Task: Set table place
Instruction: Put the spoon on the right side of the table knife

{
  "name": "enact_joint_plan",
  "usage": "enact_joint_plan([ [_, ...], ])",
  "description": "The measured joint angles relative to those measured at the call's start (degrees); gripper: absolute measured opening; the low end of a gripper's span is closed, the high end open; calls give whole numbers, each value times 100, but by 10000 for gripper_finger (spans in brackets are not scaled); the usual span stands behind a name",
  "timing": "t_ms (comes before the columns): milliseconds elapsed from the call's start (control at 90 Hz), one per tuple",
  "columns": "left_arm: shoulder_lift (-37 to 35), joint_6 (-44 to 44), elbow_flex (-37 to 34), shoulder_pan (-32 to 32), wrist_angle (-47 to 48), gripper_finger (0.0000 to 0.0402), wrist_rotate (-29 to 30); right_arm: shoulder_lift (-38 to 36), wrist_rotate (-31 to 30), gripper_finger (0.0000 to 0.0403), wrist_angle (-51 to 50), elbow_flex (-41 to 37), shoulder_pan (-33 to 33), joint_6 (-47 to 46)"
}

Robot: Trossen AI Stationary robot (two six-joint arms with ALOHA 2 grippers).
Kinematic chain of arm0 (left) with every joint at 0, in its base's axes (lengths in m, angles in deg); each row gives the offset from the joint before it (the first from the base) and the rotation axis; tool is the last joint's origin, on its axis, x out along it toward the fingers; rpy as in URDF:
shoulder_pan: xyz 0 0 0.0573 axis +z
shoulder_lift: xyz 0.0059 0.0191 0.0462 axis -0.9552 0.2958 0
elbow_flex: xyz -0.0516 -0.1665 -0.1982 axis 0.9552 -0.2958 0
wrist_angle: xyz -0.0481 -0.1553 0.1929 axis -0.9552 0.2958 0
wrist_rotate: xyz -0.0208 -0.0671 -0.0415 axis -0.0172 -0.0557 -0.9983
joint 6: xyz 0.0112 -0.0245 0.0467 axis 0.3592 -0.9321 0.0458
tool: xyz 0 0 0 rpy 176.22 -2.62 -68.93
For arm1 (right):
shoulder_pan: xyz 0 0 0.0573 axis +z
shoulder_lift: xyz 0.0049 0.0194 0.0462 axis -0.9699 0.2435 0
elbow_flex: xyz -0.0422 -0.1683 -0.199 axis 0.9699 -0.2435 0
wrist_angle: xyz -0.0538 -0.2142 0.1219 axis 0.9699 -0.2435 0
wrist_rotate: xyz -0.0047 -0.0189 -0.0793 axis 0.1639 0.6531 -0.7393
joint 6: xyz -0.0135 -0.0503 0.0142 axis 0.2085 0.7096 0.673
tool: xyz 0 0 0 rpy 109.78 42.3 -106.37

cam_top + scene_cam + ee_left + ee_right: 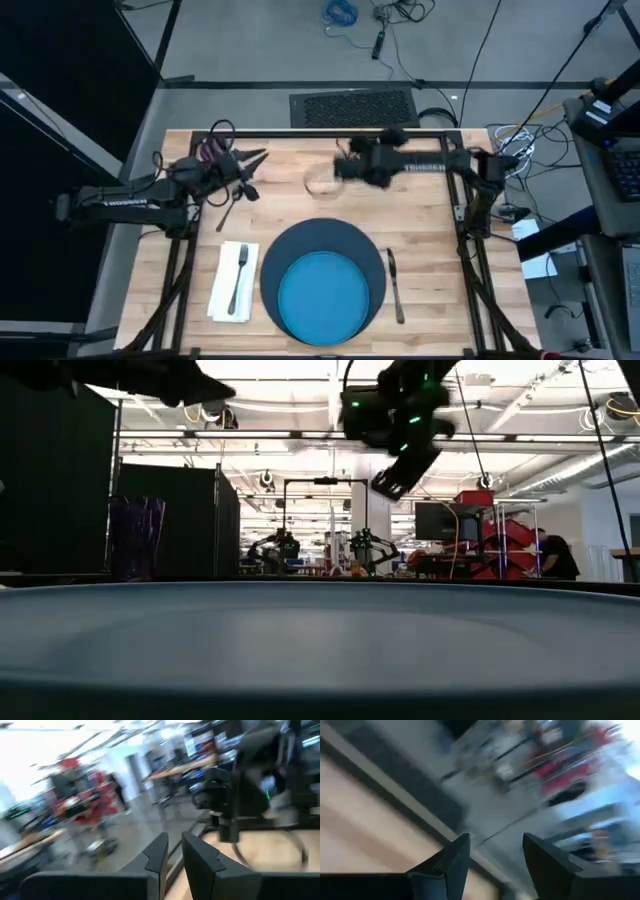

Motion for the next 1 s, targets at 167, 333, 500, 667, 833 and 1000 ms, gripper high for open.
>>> enact_joint_plan([
  [167,0,-483,116,9,1269,42,1722,13,5276,169,4198,-503,-347,2185],
  [333,0,-1785,478,4,2901,42,969,0,5952,169,5220,-557,-310,2069],
  [500,74,-2937,557,0,3953,42,388,5,5726,169,4904,-558,-354,1923],
  [667,264,-3864,555,0,4956,42,352,15,5726,169,4682,-560,-386,1691],
  [833,583,-4431,555,0,5225,42,301,15,5728,169,4667,-560,-380,1686],
  [1000,1135,-4909,555,0,5558,42,194,15,5735,169,4656,-560,-380,1686],
])
